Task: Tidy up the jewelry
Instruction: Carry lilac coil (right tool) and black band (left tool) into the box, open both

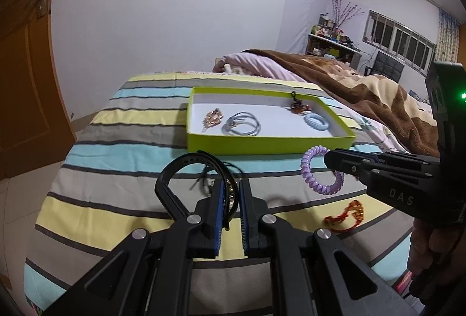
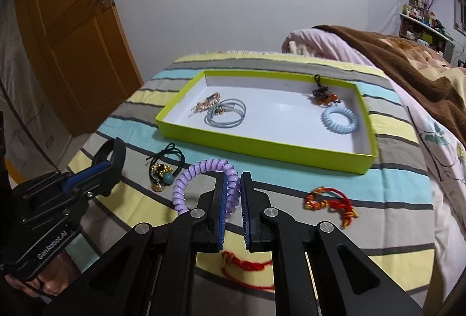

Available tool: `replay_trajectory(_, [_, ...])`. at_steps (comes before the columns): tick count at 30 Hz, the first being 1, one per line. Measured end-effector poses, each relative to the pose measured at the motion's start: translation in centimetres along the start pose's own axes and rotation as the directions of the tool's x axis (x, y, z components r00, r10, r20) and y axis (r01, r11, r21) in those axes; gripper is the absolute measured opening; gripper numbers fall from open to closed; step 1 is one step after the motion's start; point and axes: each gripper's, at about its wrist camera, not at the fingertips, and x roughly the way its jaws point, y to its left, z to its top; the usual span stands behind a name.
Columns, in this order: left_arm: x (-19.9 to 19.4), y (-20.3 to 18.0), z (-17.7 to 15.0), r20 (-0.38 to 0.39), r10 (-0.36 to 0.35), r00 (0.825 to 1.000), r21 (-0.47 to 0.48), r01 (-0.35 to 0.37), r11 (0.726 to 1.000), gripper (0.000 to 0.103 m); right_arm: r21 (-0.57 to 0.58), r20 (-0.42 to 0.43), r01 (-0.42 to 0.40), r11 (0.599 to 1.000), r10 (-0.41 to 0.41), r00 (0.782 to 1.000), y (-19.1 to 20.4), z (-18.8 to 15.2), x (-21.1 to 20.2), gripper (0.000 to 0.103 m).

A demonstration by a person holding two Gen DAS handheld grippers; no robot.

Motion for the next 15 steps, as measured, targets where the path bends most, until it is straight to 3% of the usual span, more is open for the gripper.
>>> replay_trajectory(15, [0.8,-2.4,2.4,0.027,-0.027,0.999,0.059,0.026,0.998,0.011,0.029,0.063,0.022,0.999,-0.024,0.998,-2.7,0.8,-2.3,0.009])
